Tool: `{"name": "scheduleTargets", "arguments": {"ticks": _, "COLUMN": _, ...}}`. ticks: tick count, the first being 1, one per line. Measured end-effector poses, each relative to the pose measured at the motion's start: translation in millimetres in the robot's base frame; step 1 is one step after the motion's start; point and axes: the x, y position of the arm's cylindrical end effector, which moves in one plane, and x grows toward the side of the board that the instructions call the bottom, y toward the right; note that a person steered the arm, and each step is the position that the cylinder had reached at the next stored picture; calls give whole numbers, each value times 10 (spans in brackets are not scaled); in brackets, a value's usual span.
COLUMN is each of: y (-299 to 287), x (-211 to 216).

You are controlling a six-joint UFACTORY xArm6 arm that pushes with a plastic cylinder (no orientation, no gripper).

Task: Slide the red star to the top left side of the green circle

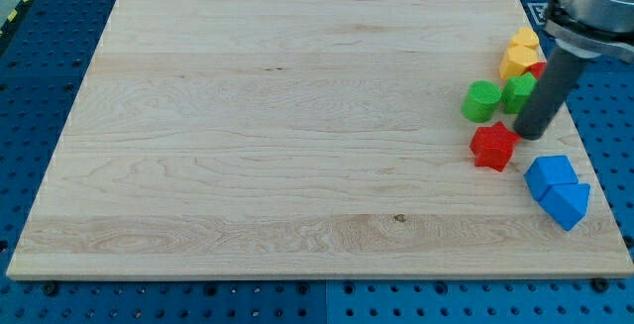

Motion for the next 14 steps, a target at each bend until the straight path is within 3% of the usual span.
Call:
{"name": "scheduleTargets", "arguments": {"ticks": 1, "y": 402, "x": 21}}
{"name": "scheduleTargets", "arguments": {"ticks": 2, "y": 369, "x": 256}}
{"name": "scheduleTargets", "arguments": {"ticks": 5, "y": -963, "x": 353}}
{"name": "scheduleTargets", "arguments": {"ticks": 7, "y": -1133, "x": -131}}
{"name": "scheduleTargets", "arguments": {"ticks": 9, "y": -1476, "x": 321}}
{"name": "scheduleTargets", "arguments": {"ticks": 10, "y": -1878, "x": 167}}
{"name": "scheduleTargets", "arguments": {"ticks": 12, "y": -1474, "x": -422}}
{"name": "scheduleTargets", "arguments": {"ticks": 13, "y": -1589, "x": -416}}
{"name": "scheduleTargets", "arguments": {"ticks": 14, "y": -1659, "x": -134}}
